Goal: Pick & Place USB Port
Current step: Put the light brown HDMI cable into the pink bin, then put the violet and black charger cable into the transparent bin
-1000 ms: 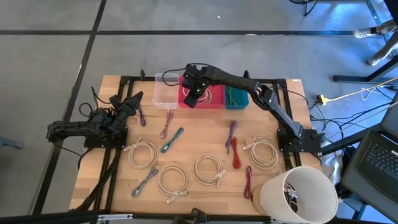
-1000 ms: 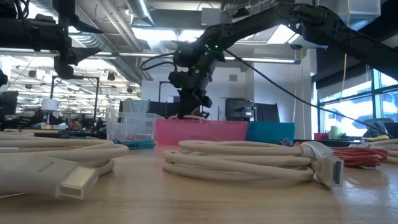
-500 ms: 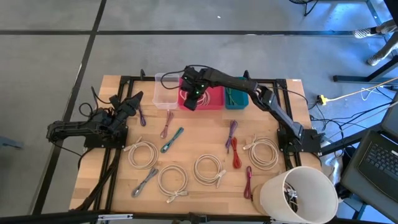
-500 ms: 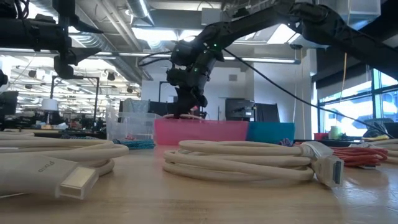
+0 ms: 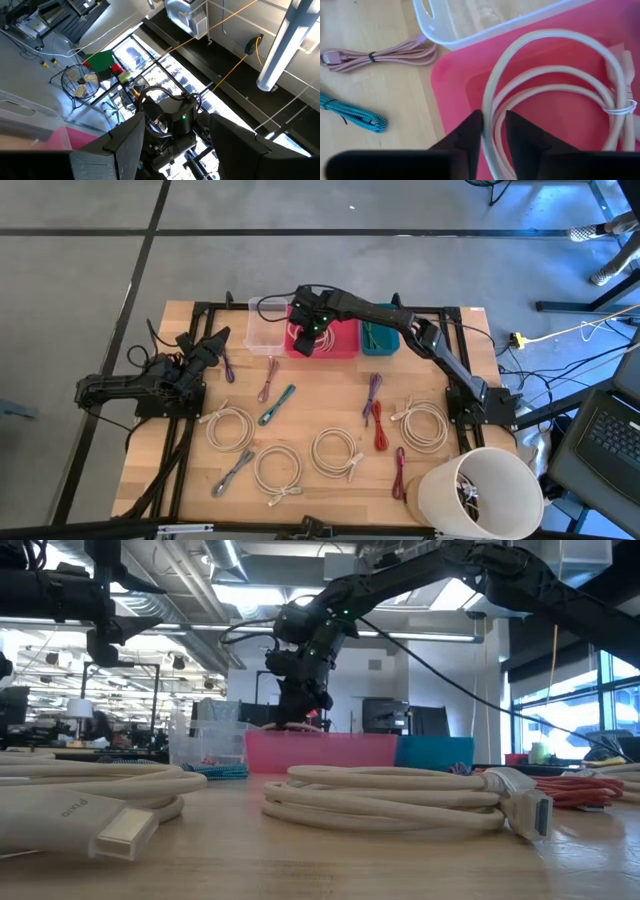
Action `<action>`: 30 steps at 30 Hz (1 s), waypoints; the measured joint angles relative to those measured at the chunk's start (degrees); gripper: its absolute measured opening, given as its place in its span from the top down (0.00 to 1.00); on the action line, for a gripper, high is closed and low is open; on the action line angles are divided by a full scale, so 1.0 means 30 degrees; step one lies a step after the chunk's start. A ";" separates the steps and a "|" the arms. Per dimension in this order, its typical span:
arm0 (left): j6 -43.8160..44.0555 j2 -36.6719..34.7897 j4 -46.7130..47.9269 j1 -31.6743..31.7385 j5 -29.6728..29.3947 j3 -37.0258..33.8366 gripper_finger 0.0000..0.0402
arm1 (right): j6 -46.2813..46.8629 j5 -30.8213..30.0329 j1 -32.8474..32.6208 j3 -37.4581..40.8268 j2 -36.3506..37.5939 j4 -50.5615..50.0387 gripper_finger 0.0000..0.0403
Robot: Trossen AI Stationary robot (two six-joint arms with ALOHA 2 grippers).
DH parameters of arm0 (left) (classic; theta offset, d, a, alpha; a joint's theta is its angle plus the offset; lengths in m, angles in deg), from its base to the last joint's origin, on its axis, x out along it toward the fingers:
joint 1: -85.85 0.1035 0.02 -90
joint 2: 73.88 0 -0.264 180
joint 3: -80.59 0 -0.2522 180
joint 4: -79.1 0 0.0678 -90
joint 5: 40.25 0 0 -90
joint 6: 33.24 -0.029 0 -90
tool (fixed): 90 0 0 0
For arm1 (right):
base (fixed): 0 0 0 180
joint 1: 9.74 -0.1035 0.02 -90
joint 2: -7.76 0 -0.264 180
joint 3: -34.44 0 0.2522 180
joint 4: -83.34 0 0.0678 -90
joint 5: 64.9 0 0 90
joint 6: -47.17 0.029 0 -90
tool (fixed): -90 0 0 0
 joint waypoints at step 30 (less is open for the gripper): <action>0.0160 0.0000 0.0291 0.0000 0.0532 0.0007 0.46 | 0.4981 -0.1527 -0.2605 -0.1107 0.4583 -1.0456 0.71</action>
